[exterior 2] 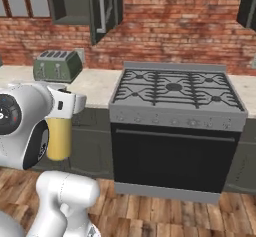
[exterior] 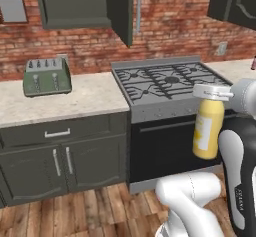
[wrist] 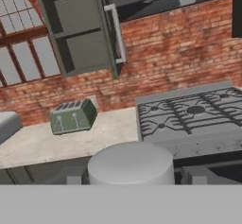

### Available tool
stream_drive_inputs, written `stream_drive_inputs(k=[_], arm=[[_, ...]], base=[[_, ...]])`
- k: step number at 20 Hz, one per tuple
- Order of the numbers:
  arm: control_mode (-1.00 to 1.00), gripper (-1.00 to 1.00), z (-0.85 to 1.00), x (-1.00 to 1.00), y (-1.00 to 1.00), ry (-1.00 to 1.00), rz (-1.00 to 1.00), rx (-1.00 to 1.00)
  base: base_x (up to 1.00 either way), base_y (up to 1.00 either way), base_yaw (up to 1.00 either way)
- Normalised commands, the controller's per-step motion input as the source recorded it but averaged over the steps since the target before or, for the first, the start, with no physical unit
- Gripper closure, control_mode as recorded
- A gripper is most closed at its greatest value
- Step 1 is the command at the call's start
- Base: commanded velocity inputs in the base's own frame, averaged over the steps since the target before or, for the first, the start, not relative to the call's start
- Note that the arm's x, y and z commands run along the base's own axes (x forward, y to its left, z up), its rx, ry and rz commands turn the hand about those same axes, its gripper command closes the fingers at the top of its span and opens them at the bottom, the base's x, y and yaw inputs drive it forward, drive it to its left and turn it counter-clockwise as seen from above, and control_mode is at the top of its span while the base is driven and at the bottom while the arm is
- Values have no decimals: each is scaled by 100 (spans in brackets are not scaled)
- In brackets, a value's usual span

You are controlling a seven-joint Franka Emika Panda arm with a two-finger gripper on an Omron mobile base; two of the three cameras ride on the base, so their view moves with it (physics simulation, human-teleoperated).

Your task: Sort all alcoholic drinks to one cabinet, and non-alcoholic drinks to the other.

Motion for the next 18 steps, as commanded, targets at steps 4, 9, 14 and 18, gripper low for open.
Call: stream_drive_inputs(k=[4, 9, 14, 18], arm=[[100, 100, 0, 0, 0, 0, 0, 0], [100, 100, 0, 0, 0, 0, 0, 0], [100, 100, 0, 0, 0, 0, 0, 0], [100, 100, 0, 0, 0, 0, 0, 0]], base=[[0, 99, -13], [0, 85, -13], [27, 67, -11], [51, 40, -8]])
